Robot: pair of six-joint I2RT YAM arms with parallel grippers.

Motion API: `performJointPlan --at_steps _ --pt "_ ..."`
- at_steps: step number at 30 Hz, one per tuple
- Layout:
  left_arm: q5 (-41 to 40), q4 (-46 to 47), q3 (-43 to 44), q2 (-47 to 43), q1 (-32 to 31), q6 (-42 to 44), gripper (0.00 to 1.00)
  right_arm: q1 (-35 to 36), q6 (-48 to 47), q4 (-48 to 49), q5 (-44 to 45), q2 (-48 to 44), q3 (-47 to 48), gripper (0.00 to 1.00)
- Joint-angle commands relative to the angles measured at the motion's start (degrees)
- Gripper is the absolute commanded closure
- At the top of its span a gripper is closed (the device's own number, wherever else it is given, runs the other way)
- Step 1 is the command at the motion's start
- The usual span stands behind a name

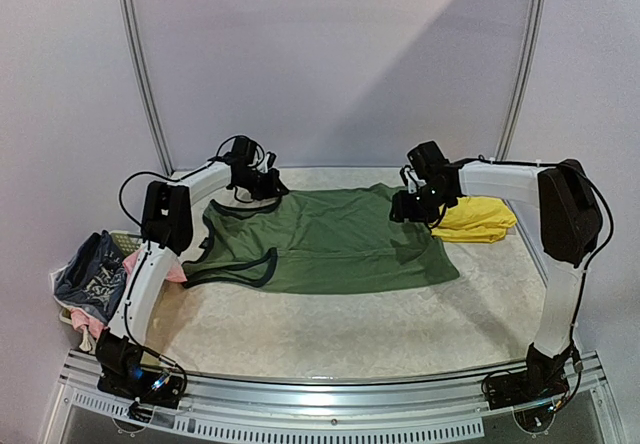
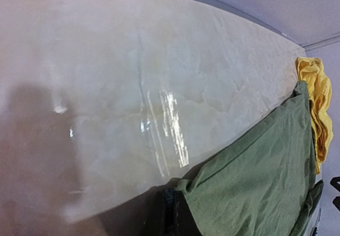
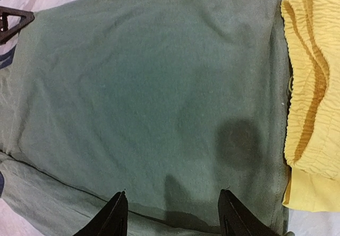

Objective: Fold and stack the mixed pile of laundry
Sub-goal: Fold the 1/3-folded tank top at the center of the board.

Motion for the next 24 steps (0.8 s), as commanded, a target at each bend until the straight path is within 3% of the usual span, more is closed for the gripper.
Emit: performJointPlan --at_steps 1,6,15,18,24 --pt "-3.3 3.7 -11.3 -6.5 3.7 -1.9 1.0 -0.9 0.5 -0.2 0.0 1.8 5.9 0.41" --pt "-2.5 2.6 -12.7 -7.2 4.9 -0.4 1.0 -2.5 0.6 -1.5 -2.3 6.7 15.7 0.41" --pt "-2.0 1.5 -14.6 -8.2 5.8 1.1 1.0 -7.5 -0.8 -2.6 -7.9 23.9 37.4 0.43" --pt "-1.1 1.5 -14.5 -8.0 5.8 1.5 1.0 -10.0 0.7 -2.8 -10.8 30.7 46.3 0.43" --pt "0.3 1.2 -13.6 -7.1 5.7 1.7 1.0 -13.7 7.4 2.4 -16.1 39.7 54.6 0.44"
